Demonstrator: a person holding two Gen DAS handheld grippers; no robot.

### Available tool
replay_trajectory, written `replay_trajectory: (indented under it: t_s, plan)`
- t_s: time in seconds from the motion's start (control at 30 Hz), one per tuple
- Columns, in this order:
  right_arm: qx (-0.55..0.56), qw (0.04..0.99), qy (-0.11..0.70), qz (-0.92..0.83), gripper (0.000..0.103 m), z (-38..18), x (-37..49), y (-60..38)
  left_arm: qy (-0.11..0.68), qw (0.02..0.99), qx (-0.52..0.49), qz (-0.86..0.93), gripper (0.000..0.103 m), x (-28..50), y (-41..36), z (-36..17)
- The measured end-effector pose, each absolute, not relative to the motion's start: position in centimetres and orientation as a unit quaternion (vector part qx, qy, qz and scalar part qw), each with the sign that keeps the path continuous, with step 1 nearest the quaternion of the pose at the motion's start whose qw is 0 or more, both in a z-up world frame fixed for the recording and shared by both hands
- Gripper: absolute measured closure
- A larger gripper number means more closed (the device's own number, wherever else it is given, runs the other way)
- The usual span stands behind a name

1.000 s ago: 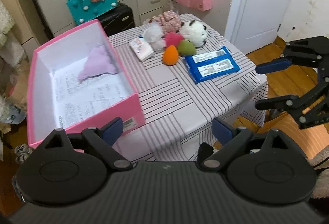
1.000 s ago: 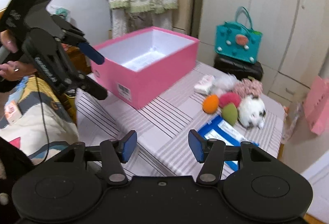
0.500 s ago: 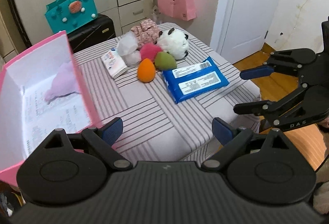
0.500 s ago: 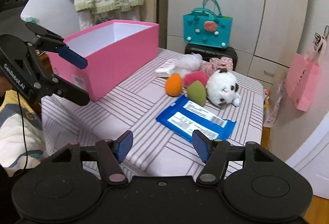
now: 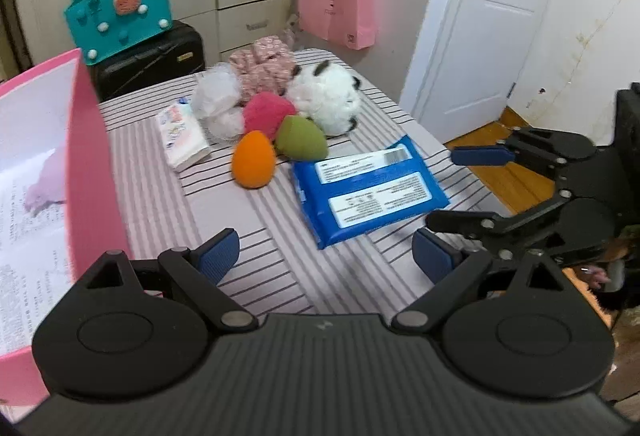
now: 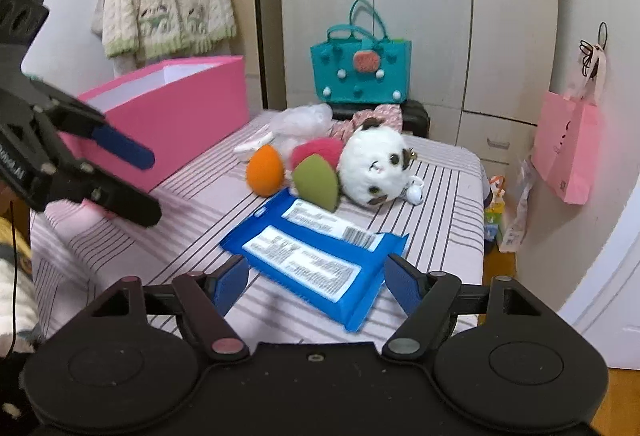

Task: Organize soft objects
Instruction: 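Lower the left tool and close it on the blue wipe packet, then lift the blue wipe packet with the left tool and carry it over the box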

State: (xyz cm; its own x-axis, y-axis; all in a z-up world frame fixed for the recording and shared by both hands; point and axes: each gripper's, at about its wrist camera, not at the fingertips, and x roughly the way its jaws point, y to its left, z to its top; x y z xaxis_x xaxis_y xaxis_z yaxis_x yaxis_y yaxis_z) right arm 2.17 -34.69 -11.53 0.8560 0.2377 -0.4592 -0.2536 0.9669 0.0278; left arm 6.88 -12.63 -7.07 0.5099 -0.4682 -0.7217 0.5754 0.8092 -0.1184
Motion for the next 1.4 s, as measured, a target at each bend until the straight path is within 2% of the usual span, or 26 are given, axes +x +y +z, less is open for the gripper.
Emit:
replay_trajectory:
  t_s: [0.37, 0.47, 0.53, 0.67, 0.73, 0.87, 0.93, 1.03, 1.13, 1.2, 1.4]
  plan:
    - [0.034, 0.953, 0.273, 0.125, 0.024, -13.4, 5.4, -37.1, 0.401, 0.866, 0.044, -0.293, 0.013, 10.3, -14.5, -9.7]
    - [0.049, 0.949, 0.282, 0.133, 0.028, -13.8, 5.8, -37.3, 0.410, 0.865, 0.028, -0.286, 0.023, 11.2, -14.7, -10.8]
    - [0.045, 0.948, 0.284, 0.137, 0.031, -14.1, 5.9, -36.9, 0.416, 0.861, 0.017, -0.292, 0.025, 11.3, -14.9, -11.5]
    - [0.044, 0.948, 0.283, 0.136, 0.032, -14.6, 5.9, -36.3, 0.434, 0.849, -0.025, -0.301, 0.032, 11.8, -15.2, -12.7]
    - [0.045, 0.949, 0.282, 0.133, 0.032, -14.6, 5.9, -36.1, 0.421, 0.857, -0.025, -0.297, 0.039, 11.8, -15.4, -12.8]
    - [0.066, 0.948, 0.282, 0.129, 0.032, -14.6, 5.9, -36.4, 0.402, 0.866, -0.029, -0.296, 0.041, 12.1, -15.6, -13.2]
    - [0.078, 0.947, 0.283, 0.129, 0.033, -14.5, 6.1, -36.7, 0.393, 0.870, -0.031, -0.296, 0.046, 12.2, -15.5, -13.4]
    - [0.095, 0.946, 0.282, 0.128, 0.039, -14.6, 6.4, -37.0, 0.387, 0.874, -0.032, -0.291, 0.051, 12.2, -15.4, -13.5]
    - [0.108, 0.945, 0.280, 0.128, 0.052, -14.7, 6.5, -37.0, 0.381, 0.879, -0.034, -0.284, 0.057, 11.9, -15.4, -13.7]
    - [0.111, 0.946, 0.278, 0.123, 0.055, -14.8, 6.6, -36.8, 0.380, 0.883, -0.021, -0.276, 0.062, 11.7, -15.6, -13.6]
    - [0.072, 0.952, 0.279, 0.105, 0.057, -14.4, 6.7, -35.2, 0.380, 0.886, -0.014, -0.264, 0.062, 10.9, -16.1, -13.4]
